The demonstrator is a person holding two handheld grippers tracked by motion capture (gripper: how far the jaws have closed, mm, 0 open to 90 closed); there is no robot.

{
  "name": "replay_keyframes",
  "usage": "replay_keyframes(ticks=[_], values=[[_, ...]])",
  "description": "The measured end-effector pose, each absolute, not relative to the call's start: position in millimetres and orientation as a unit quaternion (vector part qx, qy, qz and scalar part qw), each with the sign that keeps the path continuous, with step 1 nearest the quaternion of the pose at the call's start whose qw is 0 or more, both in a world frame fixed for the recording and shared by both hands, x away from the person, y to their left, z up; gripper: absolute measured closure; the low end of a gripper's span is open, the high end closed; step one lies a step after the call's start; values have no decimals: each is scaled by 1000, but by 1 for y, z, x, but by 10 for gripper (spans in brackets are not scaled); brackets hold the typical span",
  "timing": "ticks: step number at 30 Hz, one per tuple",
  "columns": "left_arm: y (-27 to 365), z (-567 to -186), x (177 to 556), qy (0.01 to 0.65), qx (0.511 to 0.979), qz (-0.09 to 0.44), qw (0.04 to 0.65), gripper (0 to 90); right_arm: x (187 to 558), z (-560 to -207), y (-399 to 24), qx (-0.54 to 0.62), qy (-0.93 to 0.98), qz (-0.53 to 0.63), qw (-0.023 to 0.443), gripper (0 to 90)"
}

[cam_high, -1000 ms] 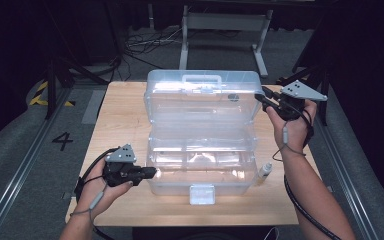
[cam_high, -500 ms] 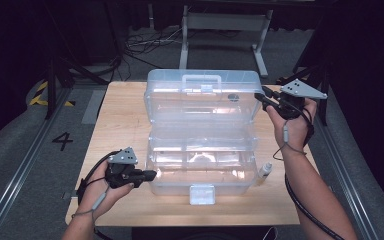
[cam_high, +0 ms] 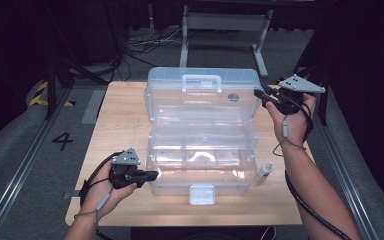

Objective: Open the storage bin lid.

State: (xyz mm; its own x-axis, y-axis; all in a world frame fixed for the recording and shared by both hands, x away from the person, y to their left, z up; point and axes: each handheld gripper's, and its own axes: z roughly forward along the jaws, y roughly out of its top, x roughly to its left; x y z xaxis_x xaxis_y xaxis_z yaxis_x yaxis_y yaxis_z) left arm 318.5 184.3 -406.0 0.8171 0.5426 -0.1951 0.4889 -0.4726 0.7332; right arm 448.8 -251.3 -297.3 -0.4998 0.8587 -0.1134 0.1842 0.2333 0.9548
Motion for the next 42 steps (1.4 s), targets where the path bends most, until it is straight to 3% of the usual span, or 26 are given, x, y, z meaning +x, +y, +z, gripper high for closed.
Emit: replay_keyframes(ticks=[42], values=[[185,-411,321,292,854,36,430,894,493,-304,-245,390,691,498,351,803]])
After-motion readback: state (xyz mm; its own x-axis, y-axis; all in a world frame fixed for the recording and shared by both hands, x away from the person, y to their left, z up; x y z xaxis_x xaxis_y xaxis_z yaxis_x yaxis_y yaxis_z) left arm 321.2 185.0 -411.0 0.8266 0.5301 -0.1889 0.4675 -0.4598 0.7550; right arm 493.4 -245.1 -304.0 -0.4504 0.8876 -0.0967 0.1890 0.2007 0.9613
